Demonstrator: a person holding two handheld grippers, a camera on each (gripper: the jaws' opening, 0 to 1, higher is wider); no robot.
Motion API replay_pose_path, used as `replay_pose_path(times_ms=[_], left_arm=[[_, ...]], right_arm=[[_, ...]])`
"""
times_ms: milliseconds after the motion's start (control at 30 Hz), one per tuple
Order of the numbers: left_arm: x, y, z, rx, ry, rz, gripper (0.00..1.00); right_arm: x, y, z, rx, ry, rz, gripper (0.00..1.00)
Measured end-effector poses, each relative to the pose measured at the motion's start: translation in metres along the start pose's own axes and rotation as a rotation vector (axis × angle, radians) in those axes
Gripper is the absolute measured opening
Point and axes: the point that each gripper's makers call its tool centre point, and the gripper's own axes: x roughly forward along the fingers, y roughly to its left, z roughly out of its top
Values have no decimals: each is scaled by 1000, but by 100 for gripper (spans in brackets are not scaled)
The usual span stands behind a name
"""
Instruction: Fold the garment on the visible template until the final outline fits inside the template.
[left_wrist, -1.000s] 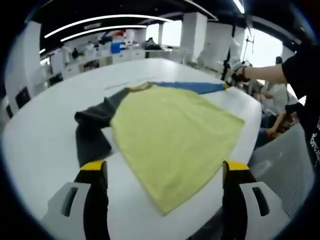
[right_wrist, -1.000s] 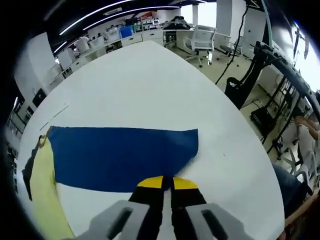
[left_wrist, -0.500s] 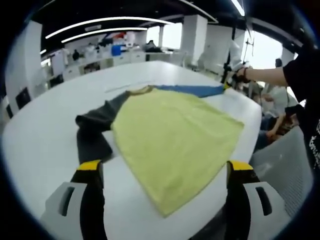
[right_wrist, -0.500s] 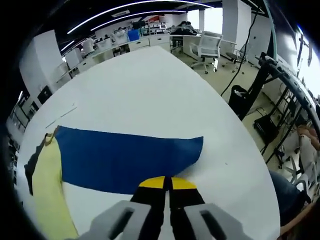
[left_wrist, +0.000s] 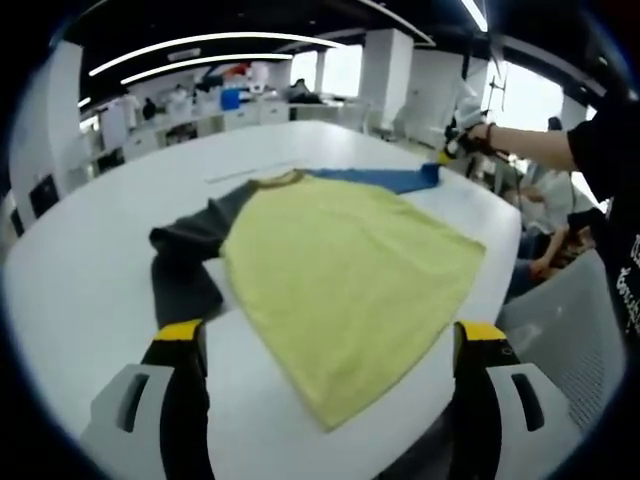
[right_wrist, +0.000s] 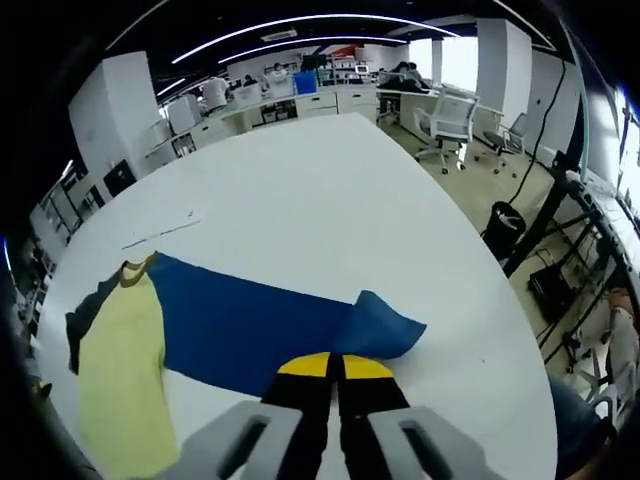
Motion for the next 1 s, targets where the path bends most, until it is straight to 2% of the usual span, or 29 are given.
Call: replay_pose_path(times_ms=[400, 700, 1000], left_arm=[[-2, 4, 1, -6, -6, 16, 99], [-1, 0, -1, -4, 3, 12, 99], [0, -1, -4, 12, 12, 16, 99]], right_arm=[[5, 45, 17, -110, -21, 91, 0], [1, 97, 24, -181, -47, 172, 0], [-2, 136, 25, -219, -60, 212, 0]])
